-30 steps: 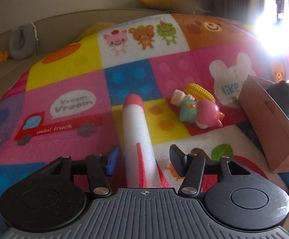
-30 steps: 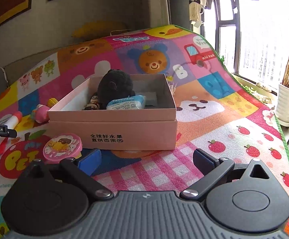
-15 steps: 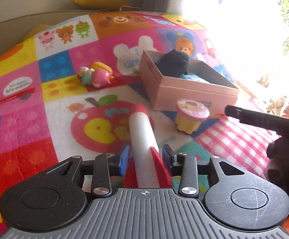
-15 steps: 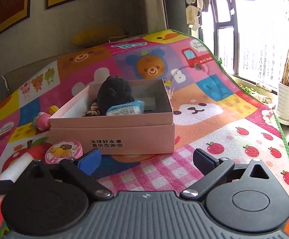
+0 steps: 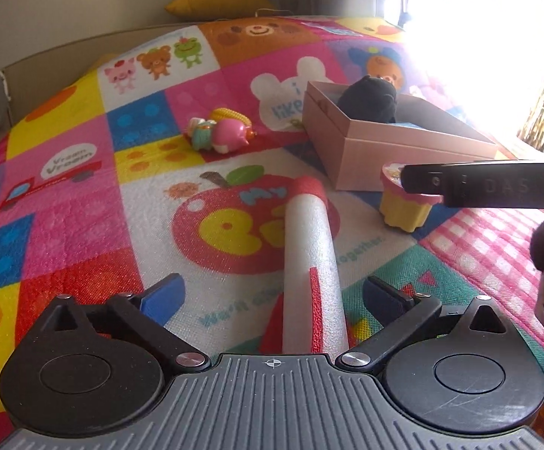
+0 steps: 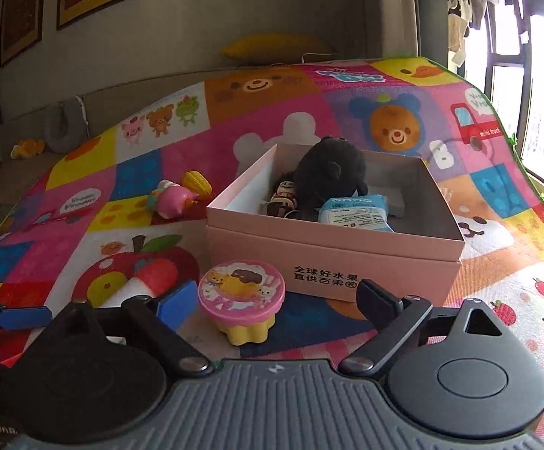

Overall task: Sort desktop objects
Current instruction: 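Grasp the rocket marker with the left tool while the right tool grasps the cupcake toy, then carry the rocket marker with the left tool while the right tool lowers the cupcake into the box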

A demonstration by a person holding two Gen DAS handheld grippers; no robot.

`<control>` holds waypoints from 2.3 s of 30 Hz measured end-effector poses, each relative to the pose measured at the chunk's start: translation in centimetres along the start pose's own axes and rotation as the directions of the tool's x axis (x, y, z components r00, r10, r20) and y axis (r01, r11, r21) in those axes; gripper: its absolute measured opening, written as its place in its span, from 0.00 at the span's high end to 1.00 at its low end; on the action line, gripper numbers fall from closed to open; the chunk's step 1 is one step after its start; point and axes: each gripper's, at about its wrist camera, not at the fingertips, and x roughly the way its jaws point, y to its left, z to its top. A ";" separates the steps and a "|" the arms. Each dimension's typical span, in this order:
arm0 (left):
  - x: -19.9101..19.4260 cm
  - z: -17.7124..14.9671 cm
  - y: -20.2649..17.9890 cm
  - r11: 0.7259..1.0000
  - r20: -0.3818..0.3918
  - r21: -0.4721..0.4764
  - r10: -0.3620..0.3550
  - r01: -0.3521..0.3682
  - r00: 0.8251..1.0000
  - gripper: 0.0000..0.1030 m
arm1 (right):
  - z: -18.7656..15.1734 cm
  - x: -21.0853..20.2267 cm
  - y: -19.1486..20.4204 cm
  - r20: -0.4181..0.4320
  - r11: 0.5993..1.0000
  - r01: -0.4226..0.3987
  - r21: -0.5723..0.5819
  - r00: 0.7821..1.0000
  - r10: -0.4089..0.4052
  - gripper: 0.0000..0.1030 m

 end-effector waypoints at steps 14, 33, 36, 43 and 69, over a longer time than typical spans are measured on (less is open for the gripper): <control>-1.2 0.4 -0.7 0.996 0.057 0.015 -0.093 0.092 0.994 0.00 | -1.4 -3.5 -2.5 -0.080 1.000 -0.014 0.026 0.997 0.016 0.58; 0.6 0.2 -3.2 0.991 -0.030 0.052 -0.125 0.127 0.992 0.00 | -7.8 -9.7 -6.1 -0.077 0.993 0.106 -0.053 0.991 -0.110 0.35; 0.7 0.7 -3.2 0.991 -0.054 0.055 -0.122 0.125 0.991 0.00 | -7.3 -9.9 -5.9 -0.042 0.993 0.107 -0.051 0.993 -0.109 0.31; 1.2 2.4 -3.2 0.996 -0.024 0.070 -0.058 0.060 0.998 0.19 | -6.4 -8.7 -6.0 -0.075 0.994 0.103 -0.026 0.992 -0.105 0.46; -11.4 13.0 -8.7 0.949 0.320 0.294 -0.211 0.115 0.923 0.68 | 7.0 -20.4 -8.4 0.237 0.998 0.052 0.033 0.970 -0.058 0.46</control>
